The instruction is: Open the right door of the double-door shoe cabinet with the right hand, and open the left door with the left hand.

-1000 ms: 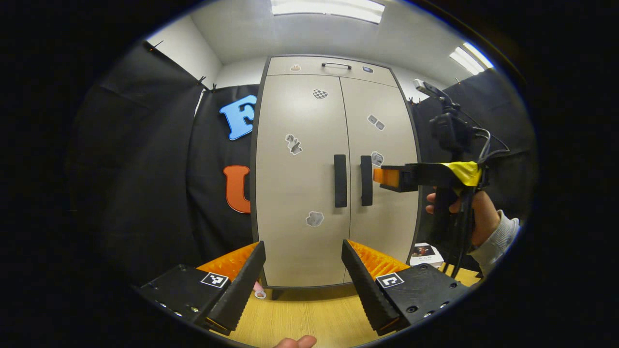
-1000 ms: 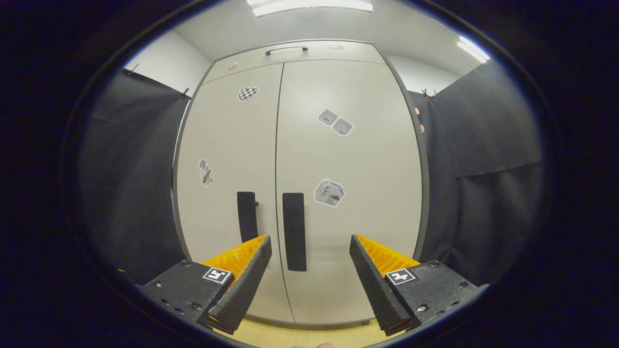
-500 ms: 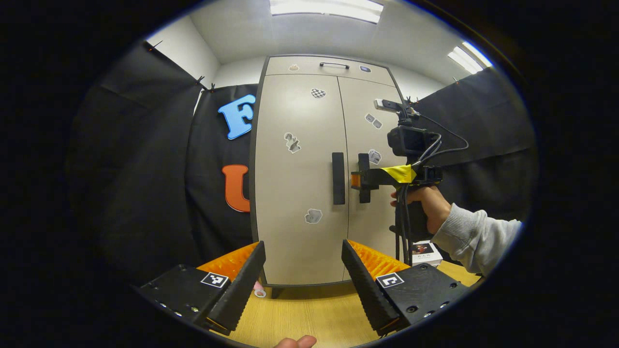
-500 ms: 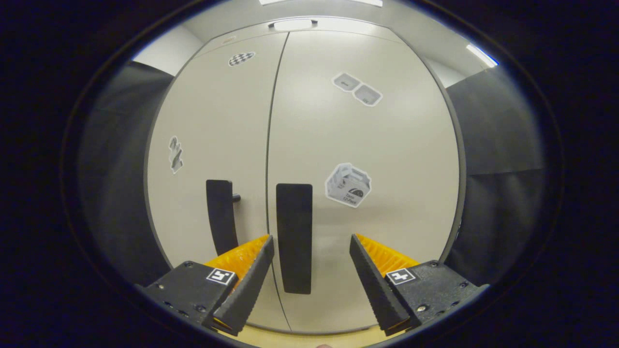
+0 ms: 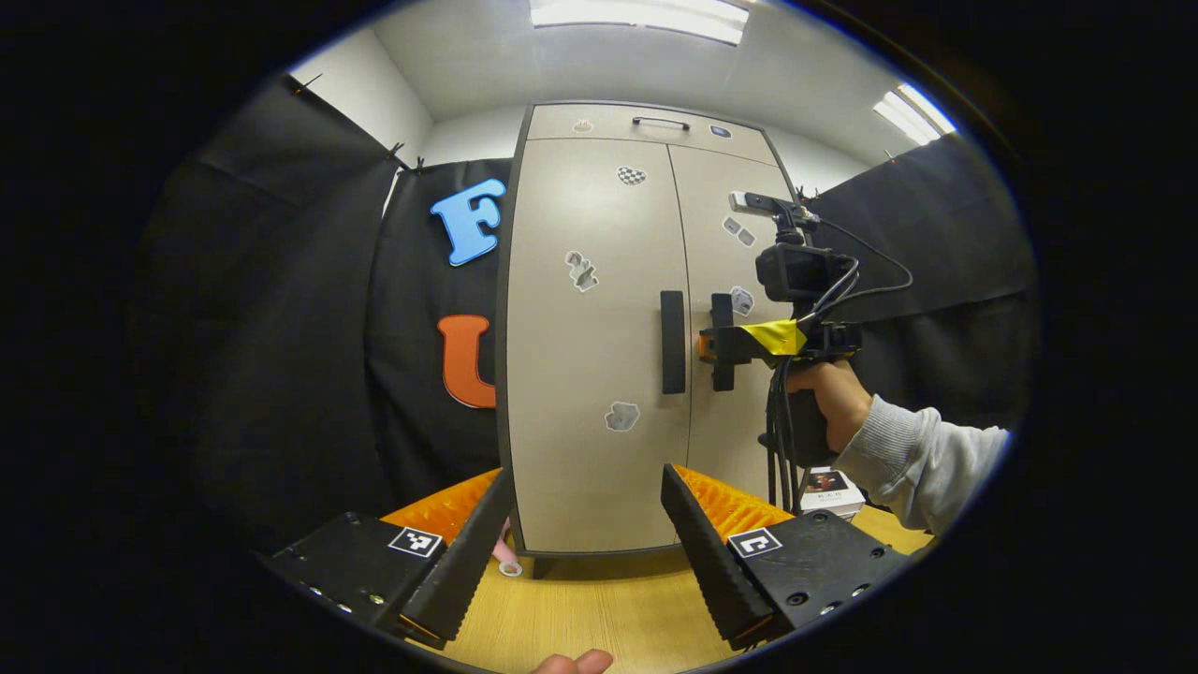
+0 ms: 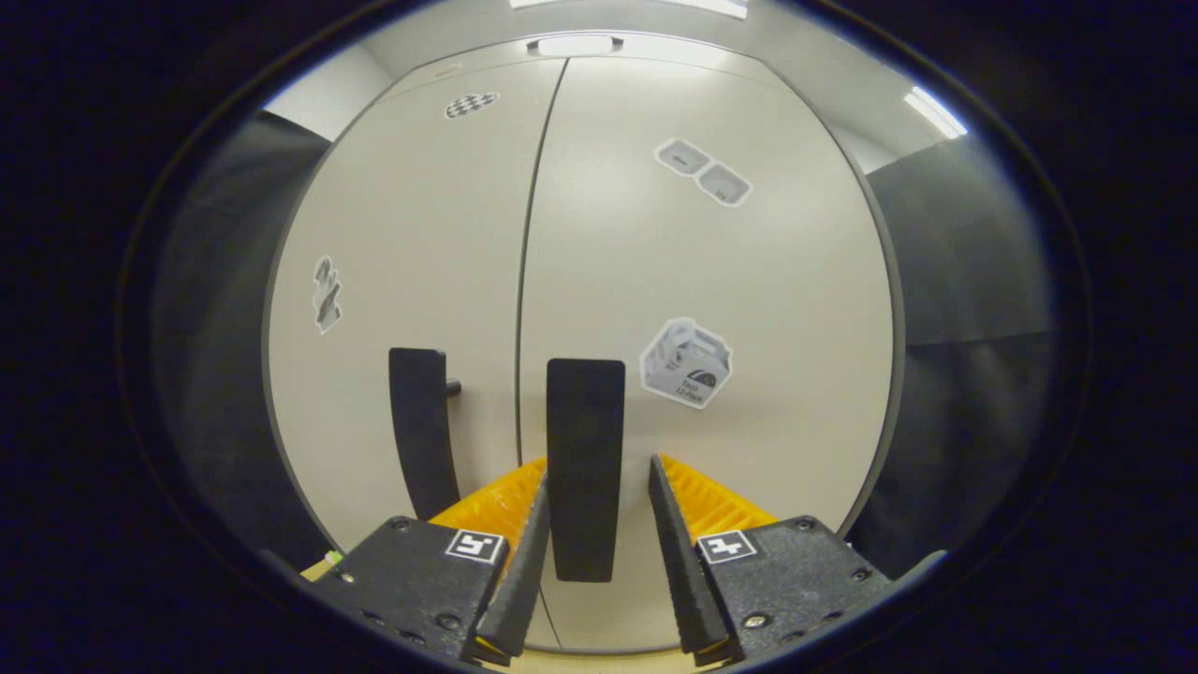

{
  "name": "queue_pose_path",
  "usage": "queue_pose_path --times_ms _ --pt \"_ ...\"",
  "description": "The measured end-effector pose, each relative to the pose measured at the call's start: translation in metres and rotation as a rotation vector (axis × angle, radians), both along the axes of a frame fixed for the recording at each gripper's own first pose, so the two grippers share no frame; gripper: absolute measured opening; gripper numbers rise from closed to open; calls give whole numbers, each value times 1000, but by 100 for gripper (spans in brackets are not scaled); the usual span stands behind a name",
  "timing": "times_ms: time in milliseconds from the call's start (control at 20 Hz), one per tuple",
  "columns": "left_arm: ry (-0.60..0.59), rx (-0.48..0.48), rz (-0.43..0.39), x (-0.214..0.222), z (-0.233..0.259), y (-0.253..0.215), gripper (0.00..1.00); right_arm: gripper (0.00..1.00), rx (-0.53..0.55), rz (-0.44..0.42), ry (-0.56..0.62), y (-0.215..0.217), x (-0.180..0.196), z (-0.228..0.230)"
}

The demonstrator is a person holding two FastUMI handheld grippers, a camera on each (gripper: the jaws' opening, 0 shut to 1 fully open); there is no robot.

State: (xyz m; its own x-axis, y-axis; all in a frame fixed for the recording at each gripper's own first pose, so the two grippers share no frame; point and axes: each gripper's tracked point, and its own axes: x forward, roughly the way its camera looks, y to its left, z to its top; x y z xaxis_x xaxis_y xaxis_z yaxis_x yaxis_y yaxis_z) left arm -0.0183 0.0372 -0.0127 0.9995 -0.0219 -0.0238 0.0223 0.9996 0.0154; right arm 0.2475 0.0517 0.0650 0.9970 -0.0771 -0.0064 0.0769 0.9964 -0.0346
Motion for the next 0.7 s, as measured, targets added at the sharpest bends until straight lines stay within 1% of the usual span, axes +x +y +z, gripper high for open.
queue_pose_path --times_ms 50,100,150,200,250,300,400,500,700 --pt "0 -1 0 1 0 1 95 58 5 14 -1 3 0 0" --pt "3 -1 -1 1 0 1 95 47 5 14 2 6 0 0" --pt "3 -2 -3 2 0 2 95 39 -6 8 3 6 0 -1" --pt "2 -4 -4 3 0 2 95 31 -20 -1 8 4 0 -1" --pt "2 -6 -6 4 -1 2 95 29 -16 -1 7 5 1 -1" --pt "2 -7 -10 4 -1 1 95 20 -11 6 7 6 0 0" --pt "4 -8 -15 6 0 0 95 13 2 16 4 6 0 0" --pt "7 -8 -21 6 0 -2 95 10 2 21 7 5 0 0" --pt "-2 1 -29 4 3 -5 95 10 5 43 17 6 -9 -1"
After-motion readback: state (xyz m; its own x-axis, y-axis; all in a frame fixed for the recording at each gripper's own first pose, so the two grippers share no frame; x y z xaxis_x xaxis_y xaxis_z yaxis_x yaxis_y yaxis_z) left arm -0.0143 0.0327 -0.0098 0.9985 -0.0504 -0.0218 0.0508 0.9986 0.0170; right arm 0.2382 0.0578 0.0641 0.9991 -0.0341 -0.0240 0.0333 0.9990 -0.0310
